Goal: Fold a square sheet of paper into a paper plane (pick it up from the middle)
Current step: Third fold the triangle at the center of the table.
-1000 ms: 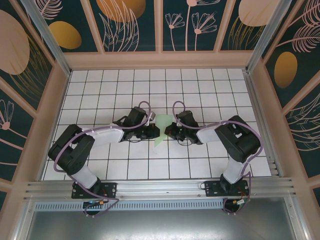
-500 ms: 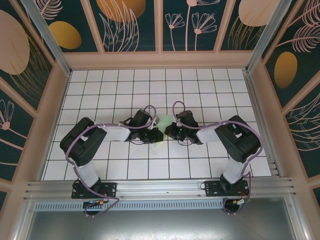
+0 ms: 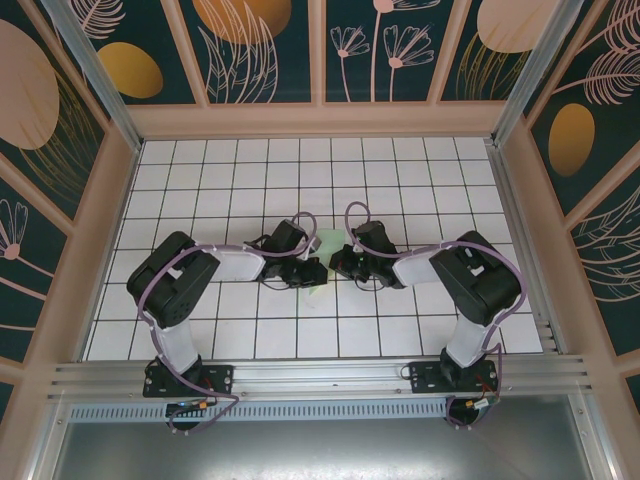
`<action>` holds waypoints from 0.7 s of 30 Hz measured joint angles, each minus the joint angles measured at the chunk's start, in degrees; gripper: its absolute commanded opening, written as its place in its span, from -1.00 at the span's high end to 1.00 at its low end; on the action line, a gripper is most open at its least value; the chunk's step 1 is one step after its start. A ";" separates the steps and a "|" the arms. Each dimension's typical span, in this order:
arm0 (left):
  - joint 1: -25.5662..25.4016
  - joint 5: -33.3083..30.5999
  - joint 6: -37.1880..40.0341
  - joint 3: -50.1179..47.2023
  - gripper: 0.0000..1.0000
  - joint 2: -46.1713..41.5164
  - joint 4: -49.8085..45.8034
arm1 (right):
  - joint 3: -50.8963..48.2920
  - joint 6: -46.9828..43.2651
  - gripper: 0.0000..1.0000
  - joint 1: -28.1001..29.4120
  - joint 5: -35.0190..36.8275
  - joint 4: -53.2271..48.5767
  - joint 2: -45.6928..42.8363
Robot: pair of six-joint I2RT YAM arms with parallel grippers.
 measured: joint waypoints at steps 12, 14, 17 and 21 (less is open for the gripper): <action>0.00 -2.29 2.45 -7.13 0.69 -6.54 -0.09 | 0.11 -0.39 0.86 0.02 -0.02 -0.28 0.00; 0.00 -2.89 2.43 -8.55 0.70 -8.07 -0.61 | 0.11 -0.37 0.86 0.00 -0.02 -0.28 0.00; 0.00 -3.26 2.43 -10.43 0.70 -10.21 -1.70 | 0.11 -0.35 0.86 0.02 -0.02 -0.28 0.00; 0.00 -4.50 2.43 -11.10 0.71 -12.74 -5.57 | 0.07 -0.17 0.86 0.04 0.00 -0.24 -0.02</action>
